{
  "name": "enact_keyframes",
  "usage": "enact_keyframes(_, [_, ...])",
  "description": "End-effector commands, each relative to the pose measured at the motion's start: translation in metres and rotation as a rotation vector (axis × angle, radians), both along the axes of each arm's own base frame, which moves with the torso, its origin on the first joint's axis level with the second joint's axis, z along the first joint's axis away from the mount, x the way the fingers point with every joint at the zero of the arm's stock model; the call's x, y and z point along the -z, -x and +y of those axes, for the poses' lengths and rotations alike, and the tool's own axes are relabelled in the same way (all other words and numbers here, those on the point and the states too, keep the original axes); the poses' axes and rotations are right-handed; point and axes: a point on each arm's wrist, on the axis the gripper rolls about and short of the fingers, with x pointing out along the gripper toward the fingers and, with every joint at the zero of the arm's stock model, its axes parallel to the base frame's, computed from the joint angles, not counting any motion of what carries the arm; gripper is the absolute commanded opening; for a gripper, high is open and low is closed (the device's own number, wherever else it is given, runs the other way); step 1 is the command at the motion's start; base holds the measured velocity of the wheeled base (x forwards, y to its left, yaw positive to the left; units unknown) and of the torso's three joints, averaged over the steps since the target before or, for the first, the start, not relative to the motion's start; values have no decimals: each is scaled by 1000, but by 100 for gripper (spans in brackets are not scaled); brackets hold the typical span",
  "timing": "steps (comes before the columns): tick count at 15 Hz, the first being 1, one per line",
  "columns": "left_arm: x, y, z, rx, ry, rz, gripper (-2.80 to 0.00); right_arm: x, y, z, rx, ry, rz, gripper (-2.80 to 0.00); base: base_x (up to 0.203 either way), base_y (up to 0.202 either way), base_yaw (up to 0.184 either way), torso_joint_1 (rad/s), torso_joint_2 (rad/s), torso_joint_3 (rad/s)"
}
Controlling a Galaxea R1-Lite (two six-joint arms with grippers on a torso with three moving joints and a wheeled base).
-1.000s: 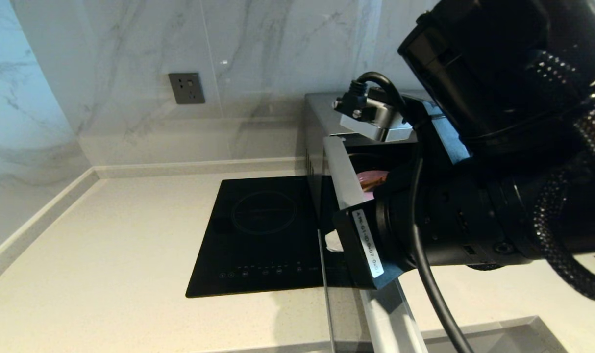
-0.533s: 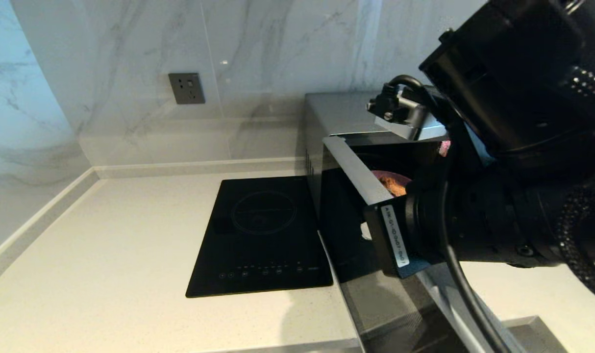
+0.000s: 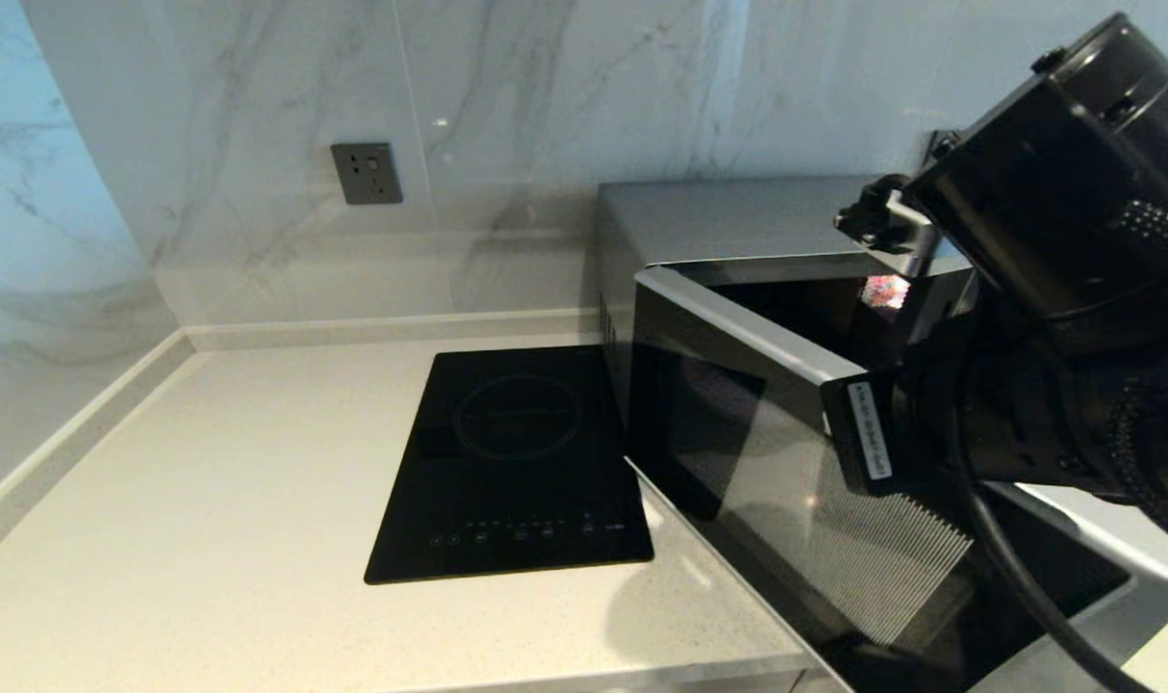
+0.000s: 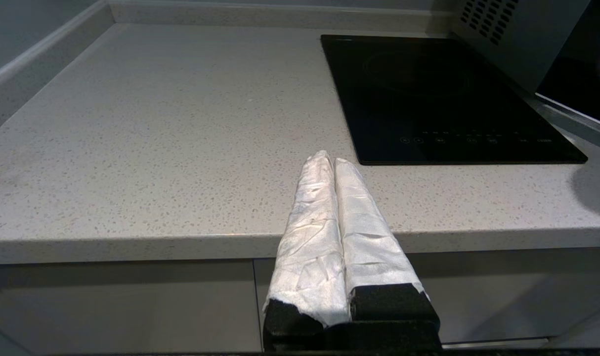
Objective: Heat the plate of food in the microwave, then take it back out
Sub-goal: Close the microwave oven
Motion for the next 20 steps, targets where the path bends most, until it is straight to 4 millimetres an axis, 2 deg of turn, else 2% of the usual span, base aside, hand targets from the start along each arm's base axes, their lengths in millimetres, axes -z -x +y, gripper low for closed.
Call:
enact_keyframes(1, [0, 0, 0, -1, 1, 1, -280, -1, -6, -15, 91, -32, 0, -280, 0, 0, 0, 0, 0, 0])
enact_keyframes(5, [0, 0, 0, -1, 1, 1, -280, -2, -34, -46, 271, -60, -6, -280, 0, 0, 0, 0, 0, 0])
enact_keyframes(8, [0, 0, 0, -1, 1, 1, -280, -2, -69, -75, 421, -96, -24, -280, 0, 0, 0, 0, 0, 0])
enact_keyframes(11, [0, 0, 0, -1, 1, 1, -280, 3, -115, -102, 534, -140, -62, -280, 0, 0, 0, 0, 0, 0])
enact_keyframes(16, [0, 0, 0, -1, 1, 1, -280, 17, -171, -131, 617, -175, -110, -280, 0, 0, 0, 0, 0, 0])
enact_keyframes(20, [0, 0, 0, -1, 1, 1, -280, 16, -194, -144, 629, -238, -177, -280, 0, 0, 0, 0, 0, 0])
